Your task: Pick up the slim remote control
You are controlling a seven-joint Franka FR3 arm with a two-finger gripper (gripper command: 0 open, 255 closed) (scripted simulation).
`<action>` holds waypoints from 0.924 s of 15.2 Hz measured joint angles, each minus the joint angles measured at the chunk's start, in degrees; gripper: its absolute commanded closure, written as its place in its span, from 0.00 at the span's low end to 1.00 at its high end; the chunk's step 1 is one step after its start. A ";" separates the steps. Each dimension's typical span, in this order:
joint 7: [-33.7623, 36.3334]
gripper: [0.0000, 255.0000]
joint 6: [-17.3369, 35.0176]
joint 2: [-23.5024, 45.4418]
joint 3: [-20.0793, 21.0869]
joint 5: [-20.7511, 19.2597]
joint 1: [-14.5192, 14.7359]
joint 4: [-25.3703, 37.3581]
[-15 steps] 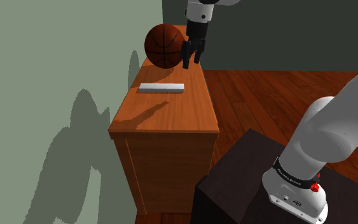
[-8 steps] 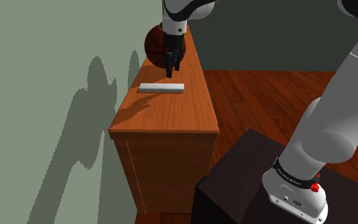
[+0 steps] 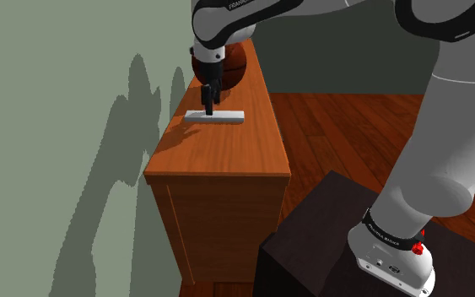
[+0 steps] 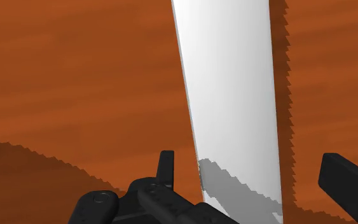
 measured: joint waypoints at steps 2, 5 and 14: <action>-0.04 0.00 1.50 0.12 0.03 -0.02 0.04 -1.40; 0.00 0.00 3.44 1.06 0.05 -0.09 0.09 -2.41; -0.05 1.00 3.92 1.05 0.06 -0.10 0.09 -2.72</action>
